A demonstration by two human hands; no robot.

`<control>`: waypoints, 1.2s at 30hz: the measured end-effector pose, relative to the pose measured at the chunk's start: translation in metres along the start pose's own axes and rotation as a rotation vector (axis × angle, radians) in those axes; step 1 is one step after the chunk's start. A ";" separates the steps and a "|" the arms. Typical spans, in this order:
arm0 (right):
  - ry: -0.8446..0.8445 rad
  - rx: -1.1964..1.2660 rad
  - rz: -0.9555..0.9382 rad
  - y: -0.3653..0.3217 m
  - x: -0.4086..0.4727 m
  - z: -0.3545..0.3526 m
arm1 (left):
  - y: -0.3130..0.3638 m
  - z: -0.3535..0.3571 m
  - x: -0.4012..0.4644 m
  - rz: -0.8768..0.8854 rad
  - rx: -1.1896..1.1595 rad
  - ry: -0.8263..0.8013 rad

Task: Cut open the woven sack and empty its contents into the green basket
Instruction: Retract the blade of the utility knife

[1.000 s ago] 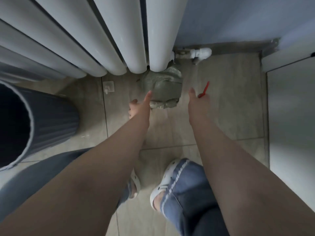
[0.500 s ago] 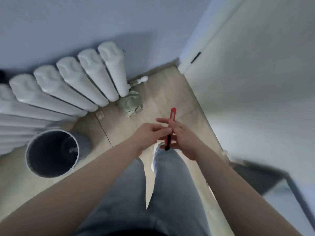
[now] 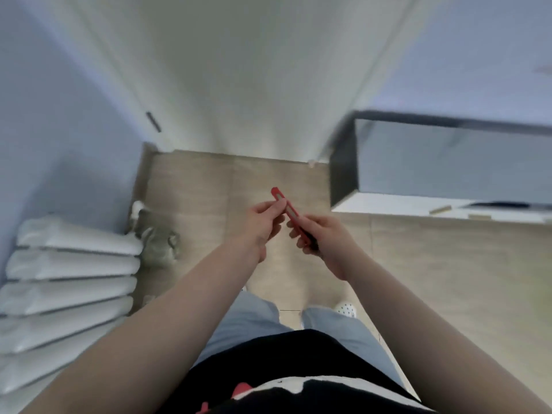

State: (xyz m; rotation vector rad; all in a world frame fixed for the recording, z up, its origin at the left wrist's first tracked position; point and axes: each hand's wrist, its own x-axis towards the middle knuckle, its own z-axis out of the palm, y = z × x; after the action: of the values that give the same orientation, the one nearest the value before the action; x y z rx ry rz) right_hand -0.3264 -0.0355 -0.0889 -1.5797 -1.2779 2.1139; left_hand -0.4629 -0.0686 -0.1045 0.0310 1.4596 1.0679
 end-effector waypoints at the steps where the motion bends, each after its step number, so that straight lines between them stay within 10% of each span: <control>1: 0.062 0.014 -0.032 0.008 -0.012 -0.025 | -0.005 0.024 -0.001 -0.004 0.034 -0.029; 15: 0.656 0.433 -0.046 0.134 -0.184 -0.374 | -0.168 0.384 -0.050 -0.162 0.410 -0.375; 36: 0.929 0.756 0.035 0.164 -0.201 -0.779 | -0.262 0.834 0.006 -0.196 0.732 -0.486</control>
State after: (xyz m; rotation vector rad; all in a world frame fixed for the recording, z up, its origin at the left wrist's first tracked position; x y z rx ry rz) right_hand 0.4750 0.1394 -0.1121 -1.7908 -0.1187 1.2675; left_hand 0.3456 0.2628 -0.1050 0.6126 1.2948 0.2892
